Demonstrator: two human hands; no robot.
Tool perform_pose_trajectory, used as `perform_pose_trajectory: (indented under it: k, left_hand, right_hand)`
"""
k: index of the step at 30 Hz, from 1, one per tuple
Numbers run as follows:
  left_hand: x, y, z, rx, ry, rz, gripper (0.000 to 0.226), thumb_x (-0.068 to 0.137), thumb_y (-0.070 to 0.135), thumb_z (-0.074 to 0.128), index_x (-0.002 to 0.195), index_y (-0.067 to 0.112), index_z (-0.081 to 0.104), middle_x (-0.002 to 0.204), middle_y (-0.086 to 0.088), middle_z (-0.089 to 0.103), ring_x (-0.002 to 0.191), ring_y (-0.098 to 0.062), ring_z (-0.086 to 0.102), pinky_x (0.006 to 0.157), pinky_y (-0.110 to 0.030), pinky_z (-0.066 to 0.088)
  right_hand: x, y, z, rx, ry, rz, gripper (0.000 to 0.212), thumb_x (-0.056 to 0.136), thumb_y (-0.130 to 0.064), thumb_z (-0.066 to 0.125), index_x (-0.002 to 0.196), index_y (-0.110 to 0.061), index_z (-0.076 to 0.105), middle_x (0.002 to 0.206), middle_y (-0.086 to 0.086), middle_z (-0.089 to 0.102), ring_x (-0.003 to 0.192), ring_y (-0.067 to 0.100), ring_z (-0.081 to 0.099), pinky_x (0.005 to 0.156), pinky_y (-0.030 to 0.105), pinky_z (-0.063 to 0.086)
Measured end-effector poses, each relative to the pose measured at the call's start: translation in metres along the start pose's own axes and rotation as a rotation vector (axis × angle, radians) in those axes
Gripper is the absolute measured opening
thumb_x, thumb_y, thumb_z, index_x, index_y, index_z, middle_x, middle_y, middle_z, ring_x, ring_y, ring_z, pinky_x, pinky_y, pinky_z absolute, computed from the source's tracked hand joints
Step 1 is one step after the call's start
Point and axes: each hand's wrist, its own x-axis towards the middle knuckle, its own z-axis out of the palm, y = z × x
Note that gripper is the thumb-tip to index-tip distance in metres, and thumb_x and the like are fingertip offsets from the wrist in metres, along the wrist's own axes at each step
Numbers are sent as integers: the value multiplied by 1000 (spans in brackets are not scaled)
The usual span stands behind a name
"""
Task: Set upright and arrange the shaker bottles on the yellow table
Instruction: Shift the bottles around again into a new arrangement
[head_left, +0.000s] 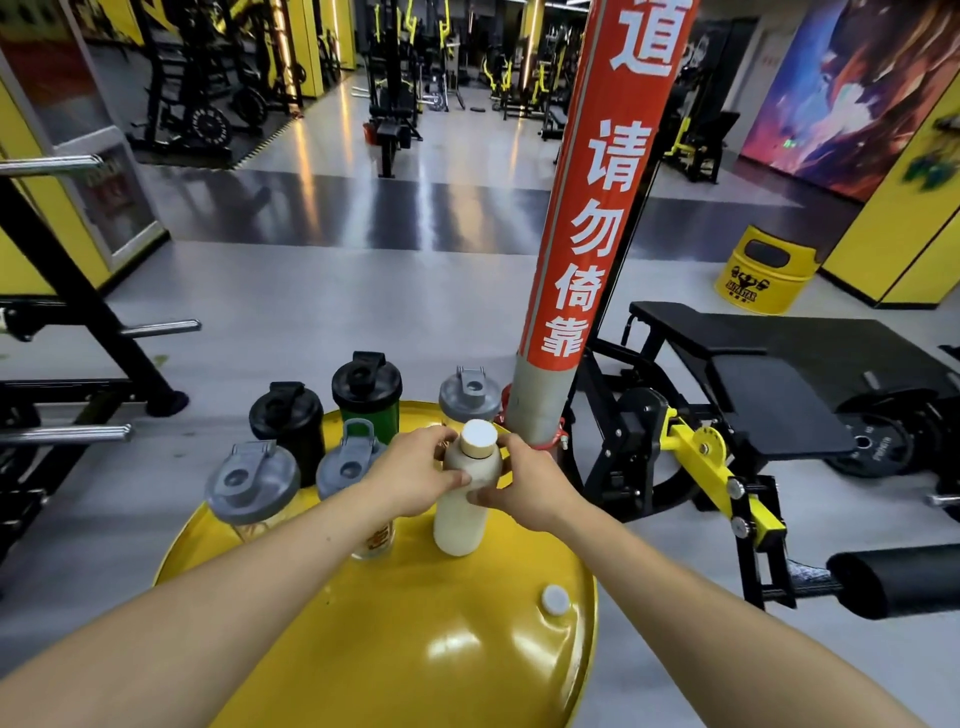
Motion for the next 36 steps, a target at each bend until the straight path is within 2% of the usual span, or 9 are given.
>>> perform_pose_trajectory:
  k: [16, 20, 23, 26, 29, 31, 33, 34, 36]
  left_hand:
    - [-4, -9, -8, 17, -59, -35, 70, 79, 36, 80, 140, 21, 48, 135, -3, 63, 118, -22, 61, 95, -36, 52]
    - [0, -4, -12, 61, -132, -57, 64, 83, 19, 70, 142, 18, 45, 136, -6, 60, 116, -24, 59, 92, -38, 55]
    - [5, 0, -17, 26, -127, -97, 62, 84, 5, 59, 143, 16, 44, 139, -8, 56, 117, -27, 59, 92, -43, 57]
    - [13, 5, -24, 18, -76, -100, 57, 90, 4, 54, 145, 12, 43, 147, -10, 50, 129, -29, 52, 99, -40, 51]
    - [25, 12, -31, -154, -14, -151, 43, 94, 5, 47, 136, 12, 52, 138, -11, 55, 122, -26, 53, 94, -33, 44]
    - [37, 15, -34, -381, 32, -231, 21, 97, 8, 44, 108, 14, 61, 116, -14, 60, 101, -25, 53, 86, -34, 42]
    - [52, 18, -36, -626, 50, -314, 19, 99, 14, 45, 85, 16, 57, 108, -13, 53, 96, -25, 49, 86, -37, 42]
    - [60, 18, -36, -716, 41, -347, 20, 101, 19, 44, 86, 17, 57, 111, -13, 50, 100, -26, 49, 90, -38, 41]
    - [75, 17, -36, -839, 10, -404, 36, 104, 33, 38, 124, 11, 57, 134, -15, 48, 124, -34, 48, 104, -42, 37]
  right_hand:
    - [0, -7, 9, -14, -34, 23, 82, 71, -41, 87, 138, -25, 42, 128, -1, 63, 107, 20, 63, 84, 41, 60]
    - [2, -7, 2, -40, -120, 42, 82, 75, -24, 85, 142, -23, 37, 131, 0, 58, 101, 22, 65, 78, 41, 61]
    - [8, -8, -7, -93, -179, 57, 79, 80, -11, 75, 147, -22, 35, 139, 5, 56, 108, 24, 64, 77, 38, 61]
    - [13, -11, -19, -116, -202, 81, 73, 86, -1, 60, 151, -20, 33, 143, 6, 54, 116, 25, 59, 74, 31, 57]
    - [21, -14, -33, -118, -156, 116, 67, 88, 3, 47, 151, -16, 36, 143, 9, 54, 125, 28, 54, 82, 31, 51]
    - [30, -15, -40, -114, -84, 137, 59, 89, 2, 42, 146, -12, 46, 142, 11, 57, 127, 29, 53, 91, 33, 49]
    - [43, -16, -43, -30, -24, 186, 51, 91, -1, 41, 141, -9, 53, 143, 11, 56, 130, 31, 51, 100, 36, 44]
    - [51, -16, -43, 32, 2, 218, 49, 93, -4, 43, 140, -9, 54, 145, 11, 55, 132, 31, 49, 104, 37, 42]
    - [66, -18, -42, 167, 39, 255, 46, 93, -12, 47, 139, -9, 55, 143, 12, 56, 130, 31, 52, 108, 42, 44]
